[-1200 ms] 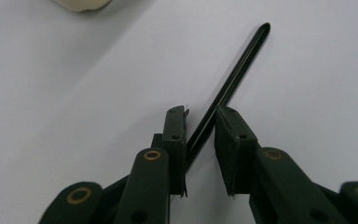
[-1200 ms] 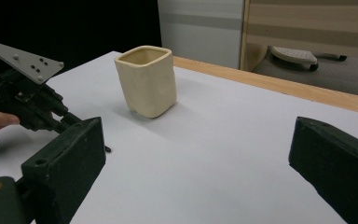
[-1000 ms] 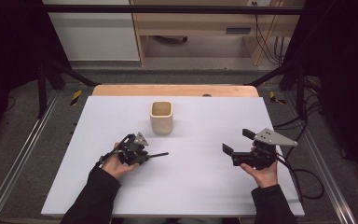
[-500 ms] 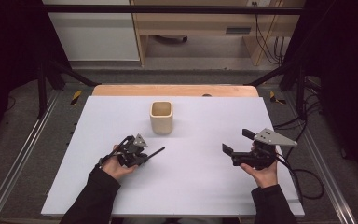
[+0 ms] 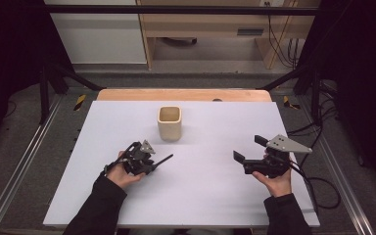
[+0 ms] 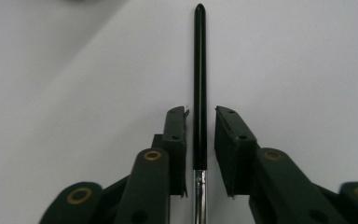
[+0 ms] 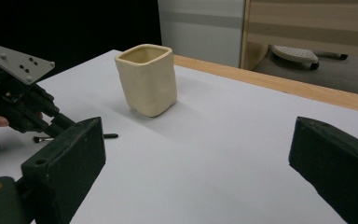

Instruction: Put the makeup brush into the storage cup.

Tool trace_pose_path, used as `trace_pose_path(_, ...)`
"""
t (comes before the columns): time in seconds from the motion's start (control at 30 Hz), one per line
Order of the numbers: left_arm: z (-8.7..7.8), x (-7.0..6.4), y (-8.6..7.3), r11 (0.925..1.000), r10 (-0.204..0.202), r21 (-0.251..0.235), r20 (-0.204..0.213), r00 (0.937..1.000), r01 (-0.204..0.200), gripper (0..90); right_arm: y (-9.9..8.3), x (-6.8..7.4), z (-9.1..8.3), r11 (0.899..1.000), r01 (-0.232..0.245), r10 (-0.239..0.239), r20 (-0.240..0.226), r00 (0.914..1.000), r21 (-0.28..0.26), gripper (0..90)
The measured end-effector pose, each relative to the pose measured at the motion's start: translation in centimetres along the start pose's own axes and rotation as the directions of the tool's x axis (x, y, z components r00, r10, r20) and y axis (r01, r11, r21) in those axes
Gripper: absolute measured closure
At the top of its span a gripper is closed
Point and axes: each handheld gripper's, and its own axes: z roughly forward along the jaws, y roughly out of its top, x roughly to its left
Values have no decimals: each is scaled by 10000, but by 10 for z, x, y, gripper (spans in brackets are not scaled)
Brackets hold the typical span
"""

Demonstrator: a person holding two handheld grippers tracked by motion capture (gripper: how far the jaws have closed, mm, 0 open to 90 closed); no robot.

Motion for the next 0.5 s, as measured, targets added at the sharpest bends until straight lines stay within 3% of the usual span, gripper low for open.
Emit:
trace_pose_path(0.13, -5, 0, 3, 10000, -70, -11, -83, 9999, 70, 630, 0, 0, 0, 10000, 0, 0, 8, 10000, 6, 41)
trace_pose_path(0.2, -6, 0, 5, 10000, -23, 77, -150, 9999, 24, 537, 0, 0, 0, 10000, -2, 2, 18, 10000, 2, 41)
trace_pose_path(0.37, -9, 0, 12, 9991, -34, 413, -129, 9999, 39, 423, 0, 0, 0, 10000, 41, -41, 8, 10000, 55, 40)
trace_pose_path(0.5, -5, 1, 14, 9969, 90, 779, -261, 9996, -69, 397, 0, 0, 1, 10000, 54, -54, 12, 10000, 79, 40)
